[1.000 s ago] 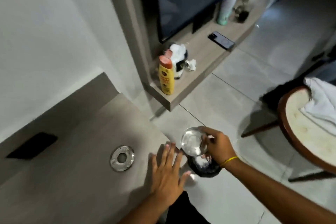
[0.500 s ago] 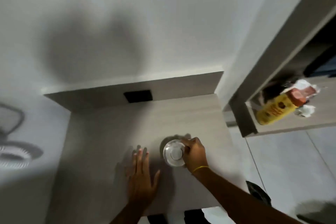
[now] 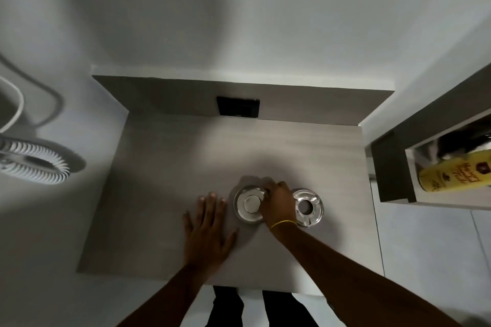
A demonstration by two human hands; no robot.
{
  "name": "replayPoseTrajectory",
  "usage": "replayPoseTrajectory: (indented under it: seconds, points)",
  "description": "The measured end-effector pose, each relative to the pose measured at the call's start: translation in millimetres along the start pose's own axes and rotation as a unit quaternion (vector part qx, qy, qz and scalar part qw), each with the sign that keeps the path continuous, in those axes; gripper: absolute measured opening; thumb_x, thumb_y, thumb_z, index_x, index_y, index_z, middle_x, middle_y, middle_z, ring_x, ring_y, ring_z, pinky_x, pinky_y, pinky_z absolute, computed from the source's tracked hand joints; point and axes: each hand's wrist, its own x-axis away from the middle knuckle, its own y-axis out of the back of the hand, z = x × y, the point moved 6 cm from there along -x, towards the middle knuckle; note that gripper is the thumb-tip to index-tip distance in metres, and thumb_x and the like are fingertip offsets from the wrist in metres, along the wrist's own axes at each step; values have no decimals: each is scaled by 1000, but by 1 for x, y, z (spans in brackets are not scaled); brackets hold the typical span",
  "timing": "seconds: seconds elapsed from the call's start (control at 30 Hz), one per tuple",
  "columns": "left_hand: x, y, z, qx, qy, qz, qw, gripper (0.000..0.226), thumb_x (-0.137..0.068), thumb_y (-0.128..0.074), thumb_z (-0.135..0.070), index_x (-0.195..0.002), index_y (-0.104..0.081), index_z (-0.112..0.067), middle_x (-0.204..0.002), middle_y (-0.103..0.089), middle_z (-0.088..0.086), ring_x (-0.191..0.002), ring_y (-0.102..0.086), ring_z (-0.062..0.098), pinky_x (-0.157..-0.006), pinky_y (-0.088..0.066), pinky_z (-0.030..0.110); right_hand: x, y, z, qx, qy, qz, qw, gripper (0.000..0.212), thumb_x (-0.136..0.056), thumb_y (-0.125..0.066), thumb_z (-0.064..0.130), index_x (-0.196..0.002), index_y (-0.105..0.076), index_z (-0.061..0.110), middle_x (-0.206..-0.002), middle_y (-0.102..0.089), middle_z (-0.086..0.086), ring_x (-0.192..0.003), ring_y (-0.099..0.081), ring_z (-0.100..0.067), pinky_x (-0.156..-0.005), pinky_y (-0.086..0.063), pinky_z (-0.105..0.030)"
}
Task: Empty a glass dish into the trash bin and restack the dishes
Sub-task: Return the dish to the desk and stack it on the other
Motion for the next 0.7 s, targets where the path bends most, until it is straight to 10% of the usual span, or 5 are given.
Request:
replayPoseTrajectory:
  seconds: [0.2,0.47,0.7]
  points:
    - [2,2,0,-1,0,-16,1000,88,-100,-42,-72,-172,-23,-25,-183,-13,6,-169,-6,34,-124,-19,74,4,18,-10,62,28,-29,997,32,-87,-64,28,-114,-62,10,-116,-57,-16,-100,-62,-43,-74,-50,-42]
    - [1,0,-2,-4,-2,-42,999,86,-99,-49,-68,-170,-30,-23,-182,-18,6,-169,-10,32,-124,-20,73,27,40,-64,230,46,7,972,81,-71,-72,46,-145,-38,37,-151,-36,-4,-130,-44,-38,-83,-58,-56]
    - [2,1,-1,-4,-5,-48,999,86,-99,-46,-68,-170,-30,-23,-182,-19,7,-169,-10,33,-124,-21,74,23,44,-54,222,43,4,974,99,-63,-67,51,-152,-25,38,-139,-44,-9,-116,-49,-41,-82,-58,-56]
